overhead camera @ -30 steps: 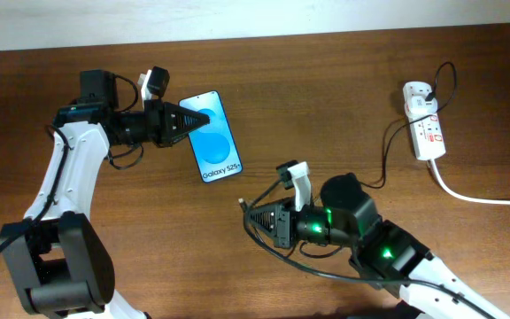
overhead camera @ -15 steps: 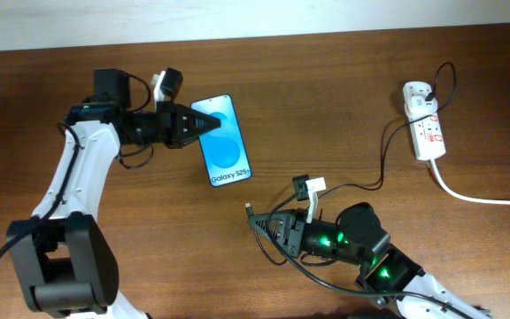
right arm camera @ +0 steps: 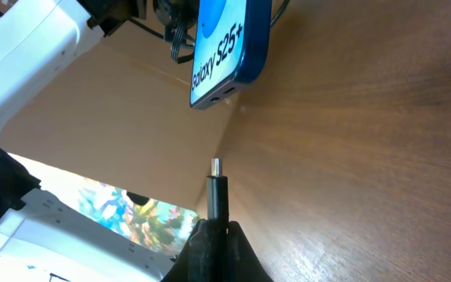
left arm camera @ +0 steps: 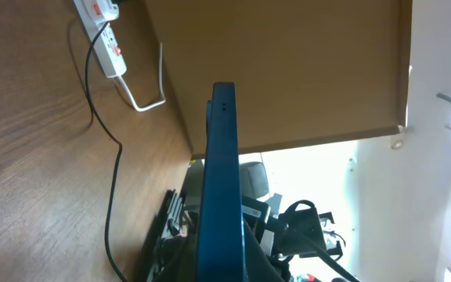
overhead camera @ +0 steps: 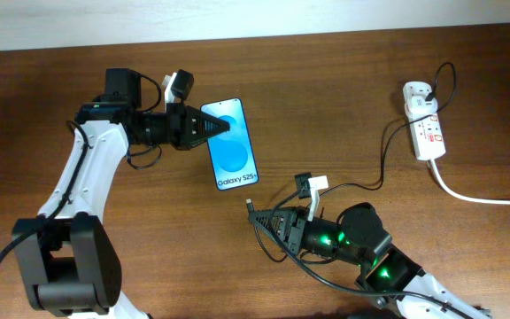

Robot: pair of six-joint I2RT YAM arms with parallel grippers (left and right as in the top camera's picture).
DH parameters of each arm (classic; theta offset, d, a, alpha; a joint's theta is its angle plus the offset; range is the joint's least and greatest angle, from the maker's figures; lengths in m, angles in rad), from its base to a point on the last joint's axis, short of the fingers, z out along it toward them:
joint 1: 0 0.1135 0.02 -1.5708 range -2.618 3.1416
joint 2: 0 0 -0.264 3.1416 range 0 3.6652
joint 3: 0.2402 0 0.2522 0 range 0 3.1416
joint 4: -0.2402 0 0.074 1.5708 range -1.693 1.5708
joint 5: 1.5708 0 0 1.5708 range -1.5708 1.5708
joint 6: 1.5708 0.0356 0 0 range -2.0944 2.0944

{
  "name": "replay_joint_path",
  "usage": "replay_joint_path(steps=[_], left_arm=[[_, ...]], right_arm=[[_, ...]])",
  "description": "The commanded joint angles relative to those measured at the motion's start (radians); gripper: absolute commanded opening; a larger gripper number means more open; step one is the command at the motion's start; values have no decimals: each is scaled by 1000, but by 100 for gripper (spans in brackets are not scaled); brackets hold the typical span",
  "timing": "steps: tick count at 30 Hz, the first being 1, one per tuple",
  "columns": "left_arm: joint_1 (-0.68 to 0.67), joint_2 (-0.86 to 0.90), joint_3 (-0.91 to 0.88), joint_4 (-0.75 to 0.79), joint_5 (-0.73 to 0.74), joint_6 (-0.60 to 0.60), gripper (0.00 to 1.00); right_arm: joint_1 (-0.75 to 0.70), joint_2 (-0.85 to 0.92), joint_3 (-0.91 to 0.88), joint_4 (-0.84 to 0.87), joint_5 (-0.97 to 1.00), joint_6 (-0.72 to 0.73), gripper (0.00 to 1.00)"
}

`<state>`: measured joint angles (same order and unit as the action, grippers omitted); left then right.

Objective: Plug charger to phone and switch on socket
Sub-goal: 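Bring the plug under the phone's bottom port with the right gripper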

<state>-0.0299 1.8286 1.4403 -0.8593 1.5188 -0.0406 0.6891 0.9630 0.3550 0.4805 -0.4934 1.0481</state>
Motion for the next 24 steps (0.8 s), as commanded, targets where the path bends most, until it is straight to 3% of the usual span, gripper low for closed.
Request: replay_joint_path(steps=[1,24], left_arm=[[-13,-4,16,2,55,19,0],[-34,-4,16,5,54,4,0]], right_arm=[[5,-8,-5,11,28,5,4],[5,-8,-5,32,46,9,4]])
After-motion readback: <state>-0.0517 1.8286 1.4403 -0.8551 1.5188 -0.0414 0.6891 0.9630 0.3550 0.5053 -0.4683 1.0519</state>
